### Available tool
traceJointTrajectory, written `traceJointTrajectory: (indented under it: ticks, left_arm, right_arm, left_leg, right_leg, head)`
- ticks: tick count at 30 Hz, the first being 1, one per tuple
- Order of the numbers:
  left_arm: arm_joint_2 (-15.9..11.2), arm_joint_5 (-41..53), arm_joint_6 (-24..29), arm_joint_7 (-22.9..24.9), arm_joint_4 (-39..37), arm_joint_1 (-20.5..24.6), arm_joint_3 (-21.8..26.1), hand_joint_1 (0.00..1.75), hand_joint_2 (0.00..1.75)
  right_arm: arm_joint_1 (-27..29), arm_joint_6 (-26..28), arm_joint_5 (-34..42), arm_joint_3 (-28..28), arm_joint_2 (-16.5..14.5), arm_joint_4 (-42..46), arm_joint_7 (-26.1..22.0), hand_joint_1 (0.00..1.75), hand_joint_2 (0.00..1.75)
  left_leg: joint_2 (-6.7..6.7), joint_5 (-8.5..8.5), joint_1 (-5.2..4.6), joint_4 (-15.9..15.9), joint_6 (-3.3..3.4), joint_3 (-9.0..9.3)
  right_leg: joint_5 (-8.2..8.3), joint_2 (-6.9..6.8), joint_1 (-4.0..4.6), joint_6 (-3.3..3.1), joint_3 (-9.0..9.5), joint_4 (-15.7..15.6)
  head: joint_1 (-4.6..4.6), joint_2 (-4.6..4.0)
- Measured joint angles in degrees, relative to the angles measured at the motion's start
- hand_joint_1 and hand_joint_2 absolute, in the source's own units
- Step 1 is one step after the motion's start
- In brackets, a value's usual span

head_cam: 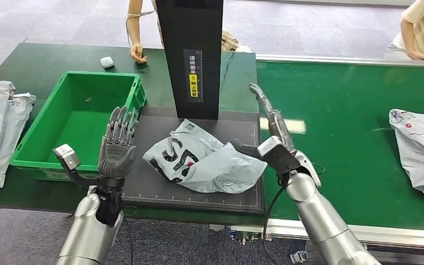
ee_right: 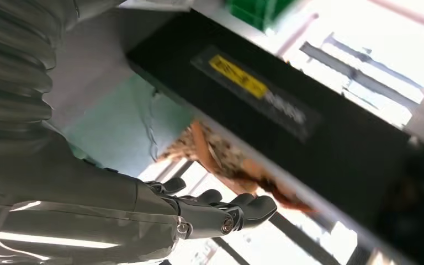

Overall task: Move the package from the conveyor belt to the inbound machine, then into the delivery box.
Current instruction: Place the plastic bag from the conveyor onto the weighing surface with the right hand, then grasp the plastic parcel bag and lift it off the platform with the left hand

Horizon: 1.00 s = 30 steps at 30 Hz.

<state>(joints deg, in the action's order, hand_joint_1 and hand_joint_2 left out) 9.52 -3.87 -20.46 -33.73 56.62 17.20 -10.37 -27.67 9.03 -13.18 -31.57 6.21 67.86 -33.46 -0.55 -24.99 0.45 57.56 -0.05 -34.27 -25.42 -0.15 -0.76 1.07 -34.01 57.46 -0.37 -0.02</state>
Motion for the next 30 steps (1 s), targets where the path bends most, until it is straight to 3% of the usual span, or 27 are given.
traceJointTrajectory:
  ticks: [6,12,22,25,30]
  left_arm:
    - [-0.3,2.3,1.3,1.4,0.7,-0.6,-0.9,0.0,1.75]
    - [-0.4,12.5,4.9,1.7,0.9,0.7,-4.4,0.0,1.75]
    - [-0.4,18.2,6.1,2.7,0.4,2.5,-7.5,0.0,1.75]
    - [-0.4,27.9,6.5,4.9,-2.2,5.0,-11.1,0.0,1.75]
    - [1.4,44.7,6.2,12.3,-12.5,9.8,-22.2,0.0,1.75]
  right_arm:
    - [2.7,-1.0,6.4,8.6,-0.2,6.8,-1.6,0.0,1.75]
    - [5.2,-2.8,9.7,16.2,-1.9,12.0,-2.8,0.0,1.75]
    - [6.3,-4.1,9.7,20.2,-3.6,14.6,-2.9,0.0,1.75]
    - [6.0,-5.6,8.9,20.8,-4.6,14.6,-2.8,0.0,1.75]
    - [4.8,-6.1,7.3,21.6,-6.9,14.1,-2.6,0.0,1.75]
  left_leg:
    - [0.01,0.01,0.0,0.0,0.0,0.01]
    - [0.02,0.01,0.0,0.0,0.0,0.01]
    - [0.05,0.01,0.0,0.0,0.0,0.02]
    - [0.04,0.01,0.0,0.0,0.0,0.02]
    - [0.04,0.02,-0.04,0.0,0.02,0.03]
  right_leg:
    - [0.0,0.0,0.01,0.0,0.0,0.0]
    - [0.0,0.03,0.01,0.0,0.0,0.0]
    - [0.0,0.04,0.01,0.0,-0.01,0.0]
    - [0.01,0.03,0.0,0.01,0.0,0.0]
    - [0.04,0.04,-0.04,0.05,0.02,0.0]
  head:
    - [-0.01,0.0]
    - [-0.01,0.0]
    - [-0.01,0.0]
    - [-0.01,0.0]
    - [0.0,0.0]
